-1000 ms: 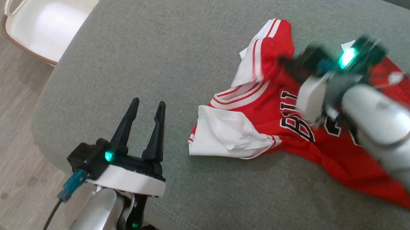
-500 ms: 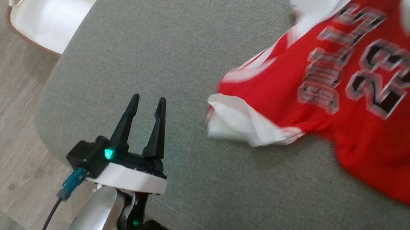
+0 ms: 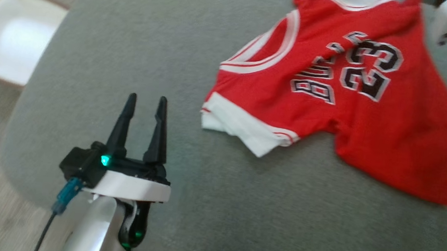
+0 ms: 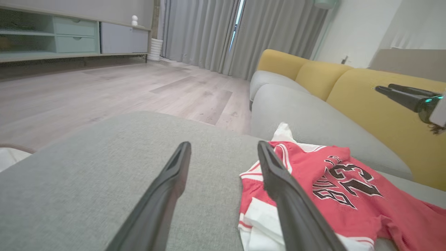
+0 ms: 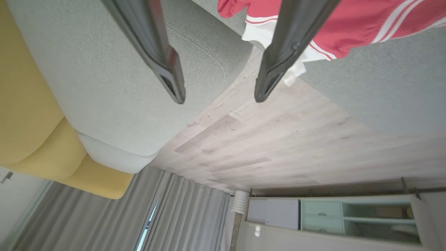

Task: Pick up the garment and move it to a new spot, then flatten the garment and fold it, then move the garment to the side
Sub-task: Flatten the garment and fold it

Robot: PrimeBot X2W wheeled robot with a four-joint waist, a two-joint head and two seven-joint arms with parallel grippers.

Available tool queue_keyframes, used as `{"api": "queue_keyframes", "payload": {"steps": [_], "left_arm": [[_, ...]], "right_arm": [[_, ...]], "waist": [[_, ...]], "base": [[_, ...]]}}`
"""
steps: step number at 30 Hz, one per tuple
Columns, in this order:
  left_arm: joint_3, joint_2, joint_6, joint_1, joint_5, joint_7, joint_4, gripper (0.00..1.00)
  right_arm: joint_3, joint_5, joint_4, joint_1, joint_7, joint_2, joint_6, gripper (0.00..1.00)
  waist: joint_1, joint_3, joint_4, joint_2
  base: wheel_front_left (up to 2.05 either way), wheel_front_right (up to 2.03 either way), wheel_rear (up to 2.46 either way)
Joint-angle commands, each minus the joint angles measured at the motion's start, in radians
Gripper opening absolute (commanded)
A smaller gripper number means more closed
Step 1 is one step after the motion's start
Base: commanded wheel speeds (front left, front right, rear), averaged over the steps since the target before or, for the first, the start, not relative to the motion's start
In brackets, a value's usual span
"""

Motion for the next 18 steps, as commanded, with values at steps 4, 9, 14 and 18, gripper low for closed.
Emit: {"api": "queue_keyframes", "payload": {"steps": [4, 9, 14, 18], "left_arm": [[0.076, 0.009, -0.008, -0.011, 0.036, -0.005, -0.025, 1.0], [0.147, 0.009, -0.017, 0.033, 0.07, -0.005, -0.024, 1.0], [0.198, 0.009, -0.024, 0.096, 0.091, -0.005, -0.018, 1.0], [0.214, 0.009, -0.03, 0.124, 0.106, -0.005, -0.002, 1.0]], "right_arm": [[-0.141, -0.046, -0.179, 0.126, -0.013, 0.031, -0.001, 1.0], [-0.413, -0.155, -0.466, 0.468, -0.013, 0.12, -0.001, 1.0], [-0.536, -0.248, -0.667, 0.765, -0.013, 0.243, -0.001, 1.0], [-0.624, -0.257, -0.795, 0.952, -0.013, 0.297, -0.001, 1.0]], "waist": [[0.0, -0.077, -0.112, 0.0], [0.0, -0.156, -0.217, 0.0], [0.0, -0.22, -0.296, 0.0], [0.0, -0.248, -0.331, 0.0]], "base": [[0.0, 0.0, 0.0], [0.0, 0.0, 0.0], [0.0, 0.0, 0.0], [0.0, 0.0, 0.0]]}}
